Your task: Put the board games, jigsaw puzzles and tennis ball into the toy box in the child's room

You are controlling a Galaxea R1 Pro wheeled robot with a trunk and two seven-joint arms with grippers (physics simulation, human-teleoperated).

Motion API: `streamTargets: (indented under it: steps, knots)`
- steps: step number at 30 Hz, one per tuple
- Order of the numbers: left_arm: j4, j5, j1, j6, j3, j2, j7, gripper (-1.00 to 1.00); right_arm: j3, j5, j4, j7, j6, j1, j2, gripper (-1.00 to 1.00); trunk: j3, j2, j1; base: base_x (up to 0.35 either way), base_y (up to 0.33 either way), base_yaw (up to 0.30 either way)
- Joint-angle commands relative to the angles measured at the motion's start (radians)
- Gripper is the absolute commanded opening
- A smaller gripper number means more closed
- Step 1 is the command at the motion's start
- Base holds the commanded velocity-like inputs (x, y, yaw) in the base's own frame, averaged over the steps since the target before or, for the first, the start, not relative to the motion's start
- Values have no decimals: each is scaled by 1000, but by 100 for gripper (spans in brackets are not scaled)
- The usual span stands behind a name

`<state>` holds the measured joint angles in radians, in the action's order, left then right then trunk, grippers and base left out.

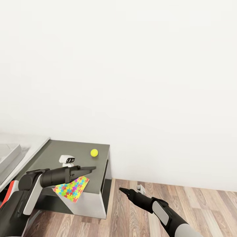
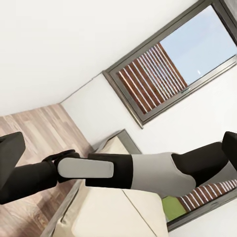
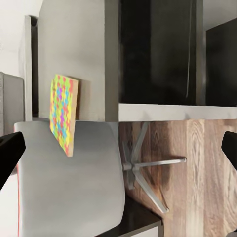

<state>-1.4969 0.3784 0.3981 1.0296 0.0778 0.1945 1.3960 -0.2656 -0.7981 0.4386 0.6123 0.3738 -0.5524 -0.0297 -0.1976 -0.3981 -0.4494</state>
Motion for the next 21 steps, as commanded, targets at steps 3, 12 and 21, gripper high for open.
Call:
streamTargets:
  steps: [3,12,21]
  knots:
    - [0,2,1,10,2,0,1,100,-3,-9,0,0,5,-1,1,100,3,-2,-1,0,2,4]
    - [6,7,-5,6,10,8,0,100,3,-5,-6,-6,11,5,-5,100,6,-2,-1,0,95,7]
    - [14,12,-55,-6,41,45,1,100,15,-5,-12,-38,8,24,-2,100,6,-2,-1,0,0,0]
